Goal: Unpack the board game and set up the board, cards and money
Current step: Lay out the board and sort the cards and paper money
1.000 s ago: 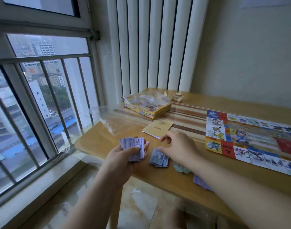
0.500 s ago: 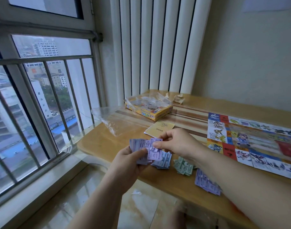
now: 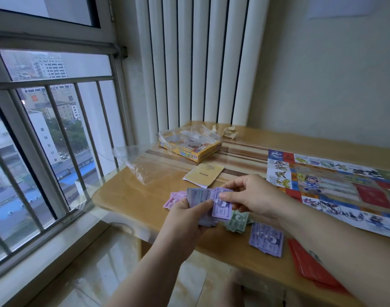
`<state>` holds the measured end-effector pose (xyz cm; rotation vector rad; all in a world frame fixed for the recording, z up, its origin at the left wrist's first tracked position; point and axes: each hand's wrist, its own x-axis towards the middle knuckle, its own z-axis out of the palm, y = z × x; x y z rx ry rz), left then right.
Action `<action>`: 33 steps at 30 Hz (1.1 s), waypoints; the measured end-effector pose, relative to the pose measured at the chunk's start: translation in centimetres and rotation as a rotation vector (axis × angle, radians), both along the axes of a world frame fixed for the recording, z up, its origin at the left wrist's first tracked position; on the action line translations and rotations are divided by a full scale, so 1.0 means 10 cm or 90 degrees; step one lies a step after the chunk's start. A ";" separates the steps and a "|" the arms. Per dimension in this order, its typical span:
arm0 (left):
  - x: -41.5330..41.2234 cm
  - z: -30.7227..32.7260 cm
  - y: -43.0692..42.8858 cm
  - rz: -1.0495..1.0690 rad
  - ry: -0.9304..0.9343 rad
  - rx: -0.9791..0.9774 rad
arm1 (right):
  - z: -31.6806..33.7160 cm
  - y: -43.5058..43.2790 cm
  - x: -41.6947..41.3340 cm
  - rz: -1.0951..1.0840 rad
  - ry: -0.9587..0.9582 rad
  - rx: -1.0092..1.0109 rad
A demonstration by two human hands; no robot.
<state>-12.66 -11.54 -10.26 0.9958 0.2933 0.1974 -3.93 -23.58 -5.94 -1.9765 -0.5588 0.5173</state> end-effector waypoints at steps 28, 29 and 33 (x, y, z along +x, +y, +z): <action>0.16 0.12 -0.28 -0.049 0.082 -0.211 | -0.32 -0.84 -0.05 -0.030 -0.262 -0.250; 0.16 0.11 -0.27 -0.050 0.078 -0.209 | -0.33 -0.84 -0.06 -0.028 -0.288 -0.273; 0.15 0.04 -0.24 -0.078 0.060 -0.196 | -0.34 -0.85 -0.07 -0.026 -0.304 -0.316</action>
